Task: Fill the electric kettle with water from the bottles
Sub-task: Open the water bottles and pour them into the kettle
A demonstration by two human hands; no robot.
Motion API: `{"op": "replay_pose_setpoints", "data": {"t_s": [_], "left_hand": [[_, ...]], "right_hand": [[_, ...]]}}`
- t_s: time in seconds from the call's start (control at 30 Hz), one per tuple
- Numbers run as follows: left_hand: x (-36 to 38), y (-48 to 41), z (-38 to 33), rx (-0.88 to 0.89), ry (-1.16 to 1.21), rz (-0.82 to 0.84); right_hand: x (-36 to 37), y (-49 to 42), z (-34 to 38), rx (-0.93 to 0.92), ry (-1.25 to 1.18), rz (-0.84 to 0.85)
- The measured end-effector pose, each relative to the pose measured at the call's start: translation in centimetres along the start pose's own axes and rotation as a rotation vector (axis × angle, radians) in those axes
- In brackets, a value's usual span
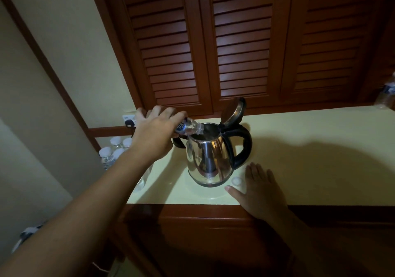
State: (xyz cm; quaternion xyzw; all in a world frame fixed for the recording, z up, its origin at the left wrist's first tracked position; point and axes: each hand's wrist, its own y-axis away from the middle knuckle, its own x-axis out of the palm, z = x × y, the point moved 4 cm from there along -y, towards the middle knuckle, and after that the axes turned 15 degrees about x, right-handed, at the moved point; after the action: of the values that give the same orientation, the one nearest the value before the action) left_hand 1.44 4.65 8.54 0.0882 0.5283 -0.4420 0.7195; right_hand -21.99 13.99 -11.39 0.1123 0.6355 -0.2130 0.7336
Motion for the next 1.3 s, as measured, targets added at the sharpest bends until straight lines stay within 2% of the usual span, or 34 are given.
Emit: {"op": "replay_pose_setpoints", "data": {"t_s": [0.2,0.33,0.67,1.13,1.3], "left_hand": [[-0.4,-1.1,-0.6,0.098,-0.121,0.025],[-0.2,-1.5,-0.9,0.130,-0.159,0.027],[0.3,-2.4,-2.0,0.204,-0.220,0.031],[-0.2,-2.0,-1.9,0.223,-0.254,0.006],[-0.3,-1.8,-1.9,0.169,-0.232,0.028]], "right_hand": [[0.2,-0.1,-0.1,0.004,-0.008,0.001],[0.1,-0.1,-0.2,0.003,-0.004,-0.041],[0.3,-0.1,-0.3,0.011,-0.014,-0.018],[0.1,0.3,-0.4,-0.010,-0.102,-0.013],[-0.1,0.2,-0.5,-0.078,-0.153,-0.008]]}}
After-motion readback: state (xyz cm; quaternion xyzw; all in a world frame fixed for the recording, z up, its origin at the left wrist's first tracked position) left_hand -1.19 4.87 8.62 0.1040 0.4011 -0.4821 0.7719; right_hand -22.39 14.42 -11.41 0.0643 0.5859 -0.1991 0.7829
